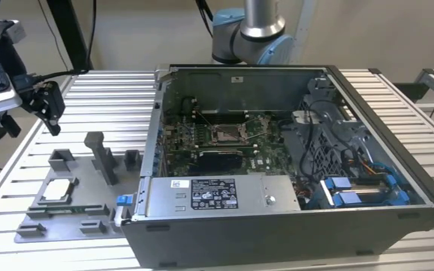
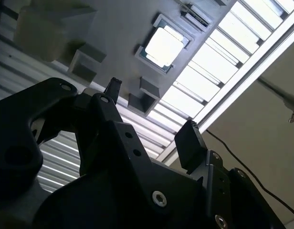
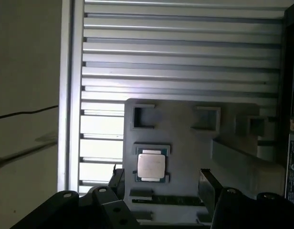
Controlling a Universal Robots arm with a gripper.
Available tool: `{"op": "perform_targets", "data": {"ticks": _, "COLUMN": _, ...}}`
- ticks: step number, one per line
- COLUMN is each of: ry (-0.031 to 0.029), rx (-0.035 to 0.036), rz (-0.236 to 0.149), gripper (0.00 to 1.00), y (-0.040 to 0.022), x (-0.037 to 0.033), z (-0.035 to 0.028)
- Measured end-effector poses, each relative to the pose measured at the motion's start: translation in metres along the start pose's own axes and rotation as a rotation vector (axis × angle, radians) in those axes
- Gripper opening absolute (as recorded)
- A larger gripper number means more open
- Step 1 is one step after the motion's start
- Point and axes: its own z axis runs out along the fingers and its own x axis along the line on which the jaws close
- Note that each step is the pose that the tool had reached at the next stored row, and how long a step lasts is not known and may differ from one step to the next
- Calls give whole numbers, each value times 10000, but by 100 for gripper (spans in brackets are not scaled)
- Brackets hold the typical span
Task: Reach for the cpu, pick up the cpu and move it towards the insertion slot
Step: 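Pick up the cpu and move it towards the insertion slot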
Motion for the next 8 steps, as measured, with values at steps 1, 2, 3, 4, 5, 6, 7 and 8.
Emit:
{"op": "perform_targets", "data": {"ticks": 1, "ry": 1, "rx": 1, "rz": 0, "gripper": 100, "y": 0, "x": 1, "z": 10}}
{"op": "perform_targets", "data": {"ticks": 2, "ry": 0, "rx": 0, "rz": 0, "gripper": 100, "y": -1, "x": 2, "z": 20}}
{"op": "perform_targets", "data": {"ticks": 3, "ry": 0, "rx": 0, "rz": 0, "gripper": 100, "y": -1, "x": 3, "z": 31}}
{"op": "perform_targets", "data": {"ticks": 4, "ry": 0, "rx": 0, "rz": 0, "gripper": 100, "y": -1, "x": 5, "z": 43}}
{"op": "perform_targets", "data": {"ticks": 5, "ry": 0, "rx": 0, "rz": 1, "gripper": 100, "y": -2, "x": 7, "z": 53}}
{"op": "perform_targets", "data": {"ticks": 6, "ry": 0, "rx": 0, "rz": 0, "gripper": 100, "y": -2, "x": 8, "z": 62}}
{"op": "perform_targets", "data": {"ticks": 7, "ry": 0, "rx": 0, "rz": 0, "gripper": 100, "y": -3, "x": 8, "z": 72}}
{"op": "perform_targets", "data": {"ticks": 8, "ry": -1, "rx": -1, "rz": 0, "gripper": 100, "y": -3, "x": 9, "z": 81}}
